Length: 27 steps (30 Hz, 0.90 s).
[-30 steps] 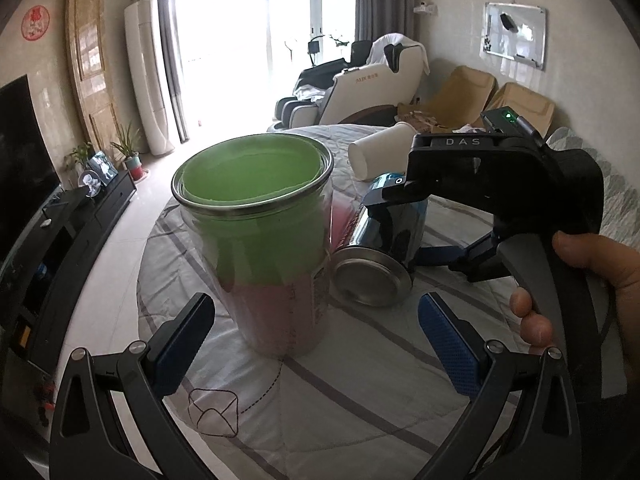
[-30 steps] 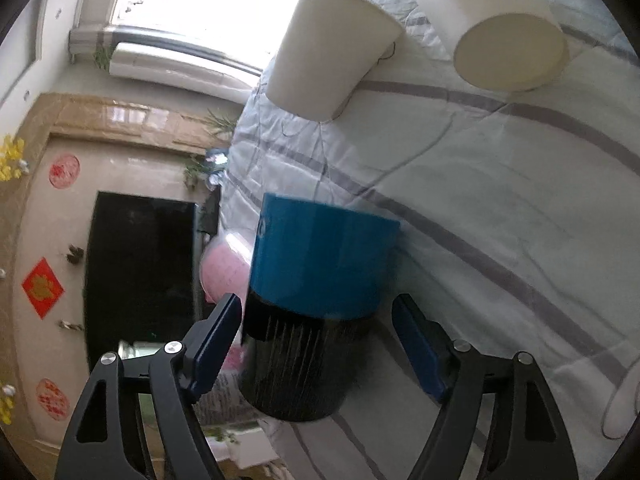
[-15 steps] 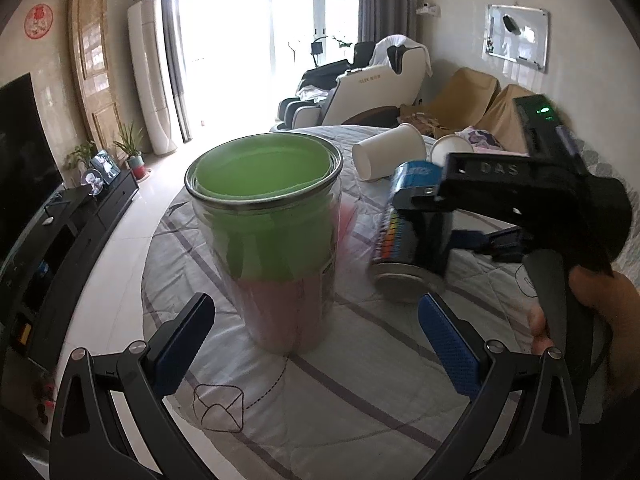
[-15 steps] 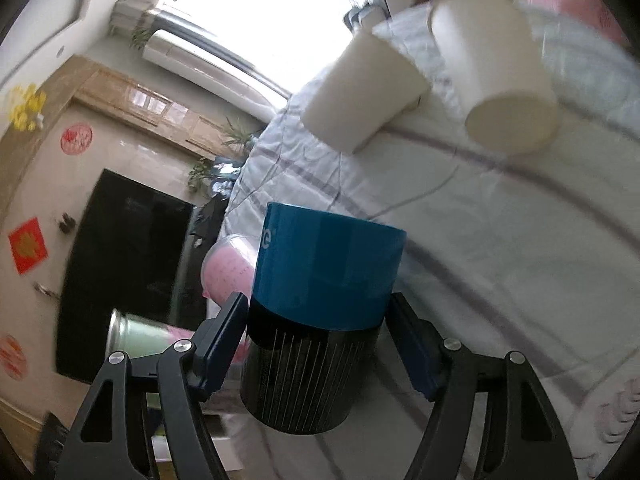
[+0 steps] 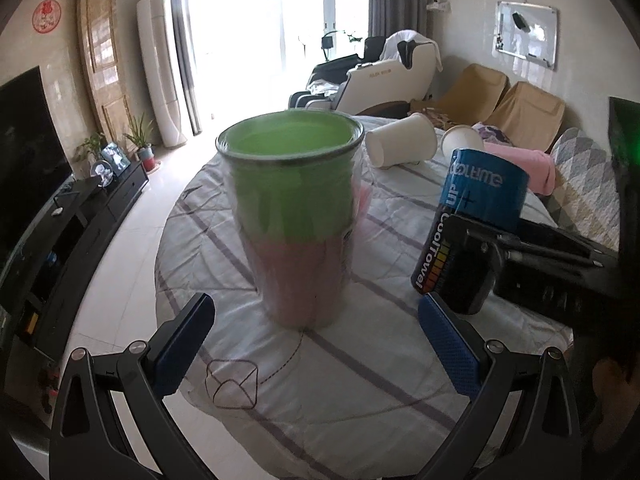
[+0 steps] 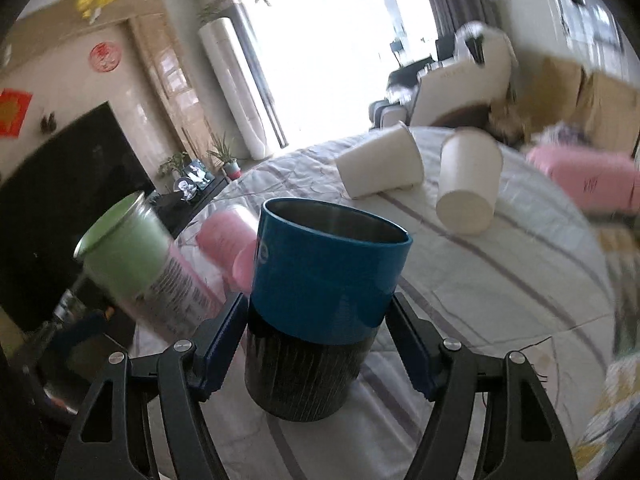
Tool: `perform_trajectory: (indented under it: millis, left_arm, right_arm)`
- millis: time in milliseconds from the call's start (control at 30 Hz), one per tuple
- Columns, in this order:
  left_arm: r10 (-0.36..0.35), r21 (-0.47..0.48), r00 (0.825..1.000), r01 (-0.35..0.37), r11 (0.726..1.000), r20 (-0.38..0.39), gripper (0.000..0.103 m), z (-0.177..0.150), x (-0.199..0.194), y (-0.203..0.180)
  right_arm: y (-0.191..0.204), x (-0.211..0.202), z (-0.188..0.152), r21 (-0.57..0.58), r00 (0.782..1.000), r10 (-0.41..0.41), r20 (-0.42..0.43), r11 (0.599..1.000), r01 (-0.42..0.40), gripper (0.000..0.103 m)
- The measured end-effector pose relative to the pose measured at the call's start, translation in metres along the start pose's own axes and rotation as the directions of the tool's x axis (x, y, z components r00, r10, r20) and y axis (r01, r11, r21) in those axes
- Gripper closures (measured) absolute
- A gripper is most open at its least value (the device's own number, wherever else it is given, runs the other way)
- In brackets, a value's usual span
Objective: Flip cup upright
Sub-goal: 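Lower the can upright beside the cup and open the right tool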
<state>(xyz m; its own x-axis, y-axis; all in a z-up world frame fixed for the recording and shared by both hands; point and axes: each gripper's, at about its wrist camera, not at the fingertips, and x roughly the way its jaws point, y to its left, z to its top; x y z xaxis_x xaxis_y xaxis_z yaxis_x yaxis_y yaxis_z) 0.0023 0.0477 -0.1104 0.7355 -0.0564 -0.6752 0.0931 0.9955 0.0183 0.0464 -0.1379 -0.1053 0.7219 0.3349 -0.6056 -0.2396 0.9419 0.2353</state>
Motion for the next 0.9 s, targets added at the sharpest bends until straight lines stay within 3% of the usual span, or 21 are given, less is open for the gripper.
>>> perform_trajectory:
  millis: [133,233,533,900]
  left_arm:
    - [0.009,-0.006,1.000,-0.009,1.000,0.005,0.000,-0.002,-0.004,0.000]
    - [0.014,-0.010,0.999,-0.014,1.000,0.031,0.000,-0.002,-0.015,0.002]
    - [0.029,-0.006,0.994,-0.029,1.000,0.105,0.000,0.001,-0.050,-0.001]
    - [0.051,0.010,0.976,-0.054,0.998,0.211,0.000,-0.002,-0.098,-0.006]
  right_arm:
    - [0.011,-0.005,0.000,-0.063,1.000,-0.019,0.014,0.998,0.020,0.031]
    - [0.008,-0.017,0.001,-0.041,1.000,0.011,0.024,0.999,-0.010,0.020]
    - [0.027,-0.062,0.001,-0.072,0.995,-0.029,0.095,0.997,0.036,0.020]
    - [0.043,-0.132,-0.008,-0.098,0.962,-0.110,0.248,0.986,0.138,0.020]
